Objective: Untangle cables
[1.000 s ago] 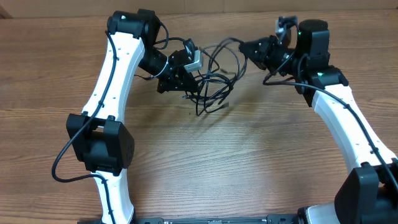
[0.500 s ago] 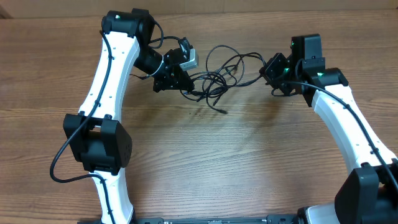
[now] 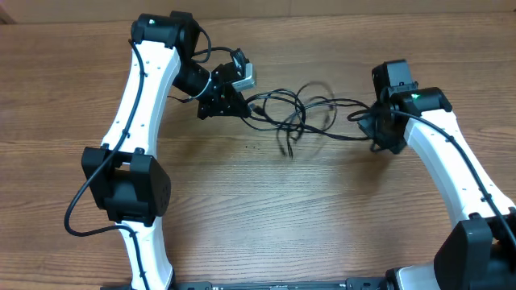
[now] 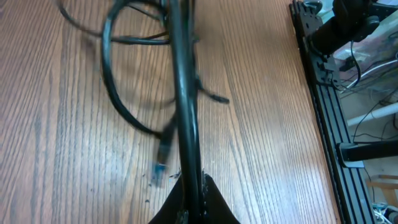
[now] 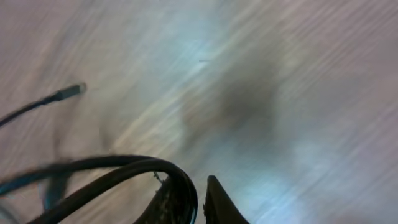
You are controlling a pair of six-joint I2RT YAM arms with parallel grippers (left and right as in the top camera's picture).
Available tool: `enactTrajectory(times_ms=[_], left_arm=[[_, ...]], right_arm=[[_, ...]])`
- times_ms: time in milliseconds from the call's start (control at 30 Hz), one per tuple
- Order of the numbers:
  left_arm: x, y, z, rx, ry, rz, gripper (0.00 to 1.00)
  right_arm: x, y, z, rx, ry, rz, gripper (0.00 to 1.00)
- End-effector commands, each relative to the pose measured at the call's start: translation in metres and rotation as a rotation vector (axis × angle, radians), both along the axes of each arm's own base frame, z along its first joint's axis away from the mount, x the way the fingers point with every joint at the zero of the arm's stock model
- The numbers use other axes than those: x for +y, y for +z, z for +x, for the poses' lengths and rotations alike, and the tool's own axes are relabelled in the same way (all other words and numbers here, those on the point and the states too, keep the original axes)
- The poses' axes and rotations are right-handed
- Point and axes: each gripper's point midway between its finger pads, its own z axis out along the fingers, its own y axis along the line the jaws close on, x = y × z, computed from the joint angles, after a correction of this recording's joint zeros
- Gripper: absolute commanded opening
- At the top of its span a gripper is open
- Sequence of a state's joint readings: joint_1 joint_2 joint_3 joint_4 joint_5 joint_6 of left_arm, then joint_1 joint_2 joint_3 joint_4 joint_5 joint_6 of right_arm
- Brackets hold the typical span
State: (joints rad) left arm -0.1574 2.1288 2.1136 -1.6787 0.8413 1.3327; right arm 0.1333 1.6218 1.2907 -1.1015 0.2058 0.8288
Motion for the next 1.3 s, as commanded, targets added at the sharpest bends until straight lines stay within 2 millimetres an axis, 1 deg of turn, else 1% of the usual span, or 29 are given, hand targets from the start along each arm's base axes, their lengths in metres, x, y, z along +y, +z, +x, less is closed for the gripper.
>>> enactTrajectory(times_ms=[0, 67, 133, 167, 300, 333, 367, 467, 600, 667, 733, 867, 1033, 1133, 1267], left_arm=[[0.021, -0.002, 0.011, 0.024, 0.086, 0.021, 0.04], [0.027, -0.003, 0.02, 0.042, 0.149, 0.027, 0.04], [0.033, -0.003, 0.03, 0.052, 0.209, 0.029, 0.04], [0.036, -0.003, 0.035, 0.062, 0.244, 0.028, 0.04], [0.045, -0.002, 0.056, 0.1, 0.383, 0.025, 0.04], [0.047, -0.002, 0.062, 0.11, 0.421, 0.027, 0.04], [0.048, -0.002, 0.068, 0.12, 0.46, 0.027, 0.04], [0.057, -0.005, 0.084, 0.152, 0.582, 0.051, 0.04], [0.089, -0.023, 0.107, 0.203, 0.862, 0.215, 0.04], [0.115, -0.036, 0.114, 0.219, 1.042, 0.343, 0.04], [0.141, -0.044, 0.116, 0.219, 1.192, 0.455, 0.04], [0.175, -0.048, 0.117, 0.216, 1.364, 0.555, 0.05], [0.204, -0.048, 0.117, 0.273, 1.484, 0.537, 0.05], [0.227, -0.048, 0.115, 0.318, 1.571, 0.523, 0.04], [0.245, -0.049, 0.109, 0.356, 1.622, 0.522, 0.05]], right_arm=[[-0.042, 0.02, -0.004, -0.024, -0.076, -0.192, 0.12], [-0.042, 0.019, -0.008, -0.009, -0.073, -0.196, 0.13], [-0.042, 0.019, -0.009, -0.005, -0.072, -0.195, 0.2], [-0.042, 0.019, -0.009, -0.005, -0.071, -0.192, 0.25], [-0.033, 0.016, -0.007, -0.005, -0.063, -0.143, 0.24], [-0.033, 0.016, -0.007, -0.005, -0.062, -0.137, 0.2], [-0.033, 0.016, -0.007, -0.005, -0.062, -0.137, 0.2], [-0.033, 0.016, -0.007, -0.008, -0.06, -0.139, 0.2], [-0.036, 0.017, -0.007, -0.009, -0.062, -0.157, 0.2], [-0.038, 0.018, -0.007, -0.008, -0.061, -0.173, 0.2], [-0.041, 0.019, -0.008, -0.006, -0.064, -0.191, 0.2], [-0.046, 0.02, -0.011, 0.007, -0.064, -0.22, 0.2], [-0.05, 0.022, -0.014, 0.016, -0.067, -0.247, 0.2], [-0.05, 0.022, -0.014, 0.015, -0.067, -0.246, 0.19], [-0.05, 0.022, -0.013, 0.014, -0.067, -0.247, 0.19]])
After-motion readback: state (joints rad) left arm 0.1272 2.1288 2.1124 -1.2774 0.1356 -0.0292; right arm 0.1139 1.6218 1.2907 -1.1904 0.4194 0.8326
